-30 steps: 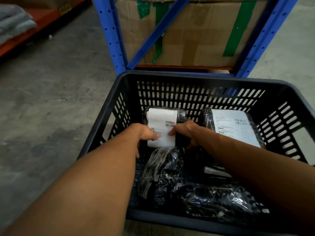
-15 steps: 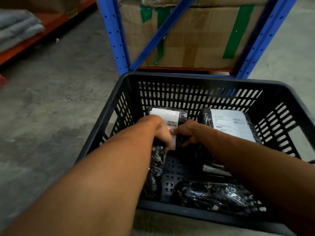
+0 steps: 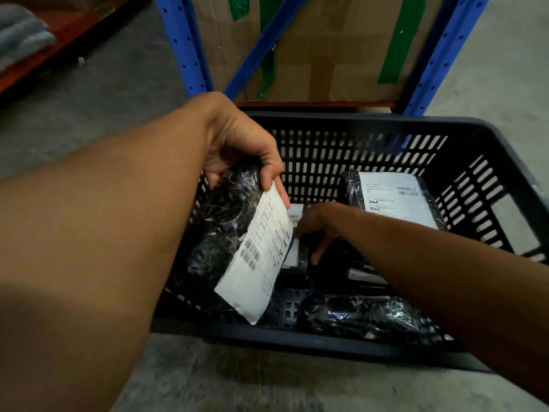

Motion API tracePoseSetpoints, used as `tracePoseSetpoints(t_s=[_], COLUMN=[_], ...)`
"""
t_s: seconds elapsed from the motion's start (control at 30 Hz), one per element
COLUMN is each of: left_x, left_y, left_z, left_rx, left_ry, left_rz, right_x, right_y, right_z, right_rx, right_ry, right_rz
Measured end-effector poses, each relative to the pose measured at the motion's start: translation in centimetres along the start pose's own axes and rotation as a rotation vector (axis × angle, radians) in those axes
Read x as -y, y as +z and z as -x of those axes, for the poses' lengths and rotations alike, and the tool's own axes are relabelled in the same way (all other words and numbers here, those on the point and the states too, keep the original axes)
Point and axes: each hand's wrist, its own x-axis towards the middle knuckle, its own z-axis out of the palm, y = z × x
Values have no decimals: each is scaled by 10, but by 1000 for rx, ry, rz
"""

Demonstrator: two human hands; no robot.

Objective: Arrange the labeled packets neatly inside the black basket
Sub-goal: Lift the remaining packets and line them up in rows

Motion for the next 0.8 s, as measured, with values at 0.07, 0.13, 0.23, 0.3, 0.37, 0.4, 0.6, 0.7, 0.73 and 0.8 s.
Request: tracePoseSetpoints(t_s=[0.07, 0.13, 0.23, 0.3, 0.37, 0.4, 0.6, 0.7, 0.73, 0.8], left_x=[8, 17, 28, 32, 35, 35, 37, 29, 24, 15], left_y=[-2, -4, -7, -10, -13, -15, -20, -12, -8, -5], left_z=[-5, -9, -9, -5, 0, 2, 1, -7, -8, -11], left_rx=[-10, -24, -37, -67, -105, -129, -432, -573, -601, -613], left_ry=[2, 11, 55, 112, 192, 240, 499, 573, 605, 671], left_rz=[20, 34, 101, 147, 213, 262, 645, 802, 842, 891], right_x=[0, -1, 1, 6, 12, 14, -5, -20, -23, -30], right_y=[2, -1, -8, -11, -16, -20, -54, -59, -59, -62], right_z=[0, 0, 2, 7, 16, 22, 77, 96, 101, 104], right_rx=[-130, -157, -207, -340, -506, -553, 242, 194, 166, 130], right_ry=[-12, -38, -93, -193, -293, -329, -468, -589, -624, -661], right_rz=[215, 274, 259, 282, 188, 65, -800, -745, -740, -746])
